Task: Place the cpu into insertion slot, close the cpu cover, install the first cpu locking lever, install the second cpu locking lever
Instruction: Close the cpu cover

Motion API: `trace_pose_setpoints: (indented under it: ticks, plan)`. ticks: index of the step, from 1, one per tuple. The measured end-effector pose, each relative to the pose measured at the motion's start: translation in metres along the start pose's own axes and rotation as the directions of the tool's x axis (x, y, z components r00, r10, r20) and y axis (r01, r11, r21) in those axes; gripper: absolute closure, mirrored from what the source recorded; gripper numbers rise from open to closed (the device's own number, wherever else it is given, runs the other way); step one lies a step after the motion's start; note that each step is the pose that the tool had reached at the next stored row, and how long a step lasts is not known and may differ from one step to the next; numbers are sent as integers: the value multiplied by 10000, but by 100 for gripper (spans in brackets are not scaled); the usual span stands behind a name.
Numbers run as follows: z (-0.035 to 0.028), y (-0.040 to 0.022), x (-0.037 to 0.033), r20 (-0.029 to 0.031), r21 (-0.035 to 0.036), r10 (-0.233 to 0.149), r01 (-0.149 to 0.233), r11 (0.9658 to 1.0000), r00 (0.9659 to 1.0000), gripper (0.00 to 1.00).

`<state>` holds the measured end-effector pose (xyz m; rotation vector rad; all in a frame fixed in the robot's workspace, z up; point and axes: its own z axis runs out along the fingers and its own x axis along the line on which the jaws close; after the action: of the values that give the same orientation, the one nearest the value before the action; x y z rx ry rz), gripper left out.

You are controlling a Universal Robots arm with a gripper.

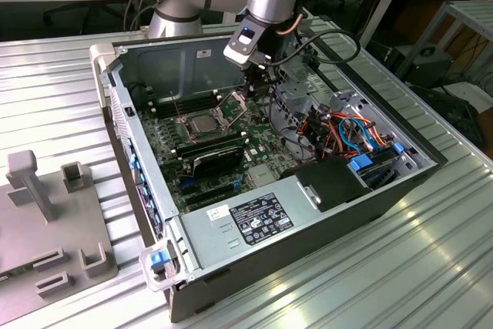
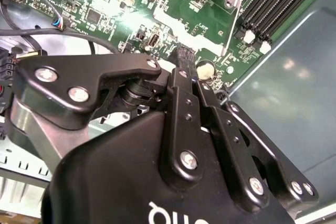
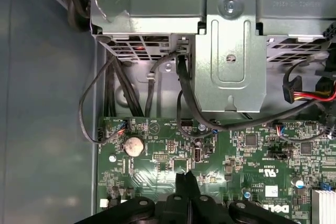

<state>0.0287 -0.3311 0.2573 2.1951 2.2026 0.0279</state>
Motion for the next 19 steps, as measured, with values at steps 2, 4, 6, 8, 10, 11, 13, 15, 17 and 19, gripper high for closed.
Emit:
trace_pose_setpoints:
  ticks: [2,4,6,8,10,11,13,15,17,19]
  plan:
    - [39,0,0,0,0,0,0,10000,10000,89]
    - [75,-1,1,1,0,0,0,10000,10000,89]
    - [103,-26,1,0,-1,0,0,10000,10000,89]
    - [125,-84,2,0,0,1,-1,10000,10000,89]
    - [132,-102,1,2,2,1,-1,10000,10000,89]
    - [132,-101,1,4,2,0,0,10000,10000,89]
    - [133,-102,2,1,1,0,0,10000,10000,89]
    - [140,-102,2,1,1,0,0,10000,10000,89]
    - [141,-102,2,1,2,0,0,10000,10000,89]
    - [142,-102,2,0,1,0,0,10000,10000,89]
